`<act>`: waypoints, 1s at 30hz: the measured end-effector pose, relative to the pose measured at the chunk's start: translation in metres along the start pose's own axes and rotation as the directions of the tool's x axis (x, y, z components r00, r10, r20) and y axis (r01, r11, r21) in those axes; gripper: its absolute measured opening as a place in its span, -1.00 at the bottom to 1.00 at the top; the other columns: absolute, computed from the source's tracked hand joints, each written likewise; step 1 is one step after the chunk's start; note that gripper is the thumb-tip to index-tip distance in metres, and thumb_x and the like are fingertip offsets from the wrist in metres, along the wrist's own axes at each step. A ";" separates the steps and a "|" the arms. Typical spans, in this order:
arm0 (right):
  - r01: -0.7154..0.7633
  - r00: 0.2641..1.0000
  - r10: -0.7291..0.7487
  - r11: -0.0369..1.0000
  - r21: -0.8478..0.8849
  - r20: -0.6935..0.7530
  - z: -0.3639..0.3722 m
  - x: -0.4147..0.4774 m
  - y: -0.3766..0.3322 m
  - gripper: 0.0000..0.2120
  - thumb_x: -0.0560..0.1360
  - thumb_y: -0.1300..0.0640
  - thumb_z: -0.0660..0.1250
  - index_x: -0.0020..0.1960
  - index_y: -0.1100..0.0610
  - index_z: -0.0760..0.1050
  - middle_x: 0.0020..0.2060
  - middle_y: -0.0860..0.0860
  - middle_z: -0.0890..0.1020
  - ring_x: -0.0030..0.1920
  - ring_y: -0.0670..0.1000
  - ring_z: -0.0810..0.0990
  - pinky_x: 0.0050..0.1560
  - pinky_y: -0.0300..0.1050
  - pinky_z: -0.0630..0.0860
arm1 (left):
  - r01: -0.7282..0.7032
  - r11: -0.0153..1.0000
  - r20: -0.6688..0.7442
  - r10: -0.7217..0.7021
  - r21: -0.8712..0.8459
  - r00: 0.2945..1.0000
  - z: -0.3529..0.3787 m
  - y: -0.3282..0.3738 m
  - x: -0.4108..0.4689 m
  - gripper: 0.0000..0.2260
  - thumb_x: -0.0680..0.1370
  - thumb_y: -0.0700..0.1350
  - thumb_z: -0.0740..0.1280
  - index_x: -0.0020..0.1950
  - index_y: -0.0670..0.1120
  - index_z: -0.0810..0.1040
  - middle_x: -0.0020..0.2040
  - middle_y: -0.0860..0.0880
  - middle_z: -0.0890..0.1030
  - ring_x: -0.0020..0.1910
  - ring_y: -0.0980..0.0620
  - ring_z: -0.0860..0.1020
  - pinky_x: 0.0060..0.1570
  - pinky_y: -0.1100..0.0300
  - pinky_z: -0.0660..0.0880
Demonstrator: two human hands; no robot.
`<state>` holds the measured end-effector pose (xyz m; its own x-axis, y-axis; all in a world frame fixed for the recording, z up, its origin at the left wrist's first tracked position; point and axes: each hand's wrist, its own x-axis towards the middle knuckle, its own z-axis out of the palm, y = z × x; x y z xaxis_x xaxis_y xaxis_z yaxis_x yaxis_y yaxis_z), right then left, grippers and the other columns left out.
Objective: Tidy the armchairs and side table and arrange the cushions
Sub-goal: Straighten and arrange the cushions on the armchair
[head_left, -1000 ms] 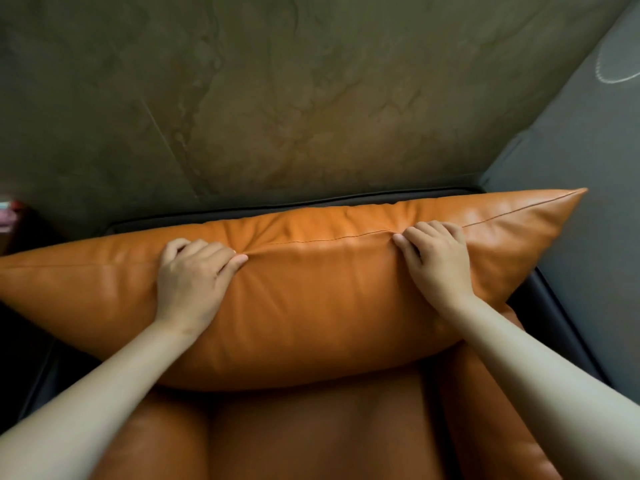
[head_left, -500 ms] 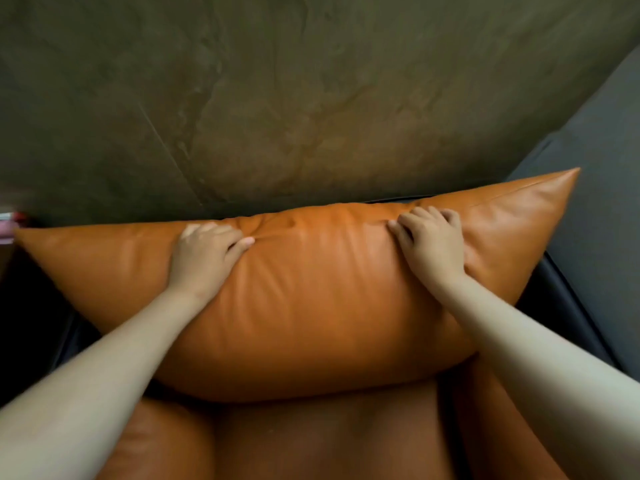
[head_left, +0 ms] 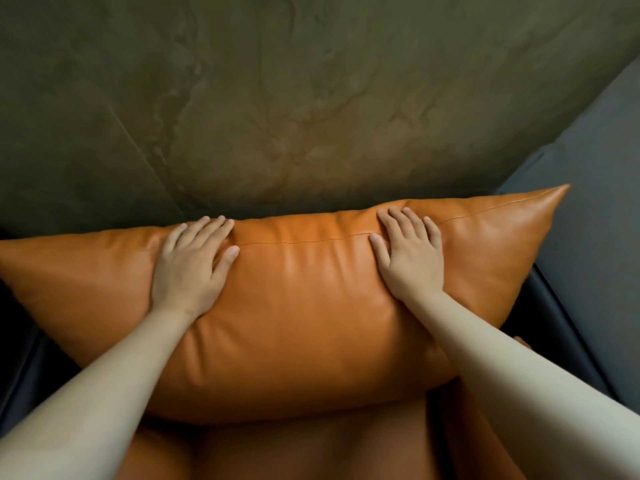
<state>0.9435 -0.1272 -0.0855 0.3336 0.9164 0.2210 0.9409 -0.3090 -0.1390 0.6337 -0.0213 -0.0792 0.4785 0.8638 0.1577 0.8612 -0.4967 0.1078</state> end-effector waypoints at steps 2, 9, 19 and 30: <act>0.000 1.000 0.001 1.000 -0.018 0.020 -0.001 0.000 0.000 -0.39 0.56 -0.23 -0.17 0.44 -0.01 0.36 0.42 -0.01 0.41 0.49 0.02 0.24 0.47 0.02 0.00 | 0.005 1.000 0.013 -0.005 0.029 1.000 -0.001 0.000 -0.001 -0.43 0.60 0.19 -0.11 0.44 -0.04 0.40 0.41 -0.02 0.44 0.43 0.00 0.34 0.42 0.02 0.16; 0.065 0.997 -0.069 0.994 0.090 0.046 -0.032 -0.022 -0.021 -0.33 0.49 -0.34 -0.08 0.49 -0.04 0.26 0.49 -0.02 0.30 0.53 0.04 0.13 0.50 0.05 -0.08 | 0.019 0.988 0.024 -0.015 -0.156 1.000 -0.026 0.034 -0.020 -0.45 0.58 0.17 -0.06 0.53 -0.02 0.23 0.48 -0.03 0.34 0.47 -0.02 0.28 0.42 -0.03 0.22; 0.232 0.963 -0.239 0.970 0.072 0.125 -0.004 -0.038 -0.053 -0.32 0.52 -0.41 -0.10 0.54 -0.13 0.10 0.54 -0.05 0.17 0.56 0.06 0.00 0.48 0.19 -0.10 | -0.176 0.981 0.165 0.160 0.082 0.973 0.001 0.070 -0.029 -0.36 0.54 0.35 -0.12 0.56 0.09 0.11 0.56 -0.01 0.15 0.56 -0.03 0.04 0.47 -0.20 0.03; 0.229 0.968 -0.236 0.970 0.083 0.090 0.016 -0.025 -0.055 -0.33 0.52 -0.41 -0.08 0.54 -0.14 0.12 0.53 -0.02 0.20 0.55 0.08 0.05 0.48 0.19 -0.07 | -0.170 0.979 0.153 0.152 0.114 0.977 0.017 0.066 -0.017 -0.36 0.55 0.32 -0.05 0.57 0.06 0.08 0.58 -0.01 0.09 0.56 -0.01 -0.01 0.47 -0.19 0.01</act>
<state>0.8824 -0.1293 -0.0985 0.0955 0.9825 0.1597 0.9840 -0.0690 -0.1642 0.6853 -0.0674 -0.0912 0.6241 0.7811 0.0202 0.7812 -0.6234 -0.0333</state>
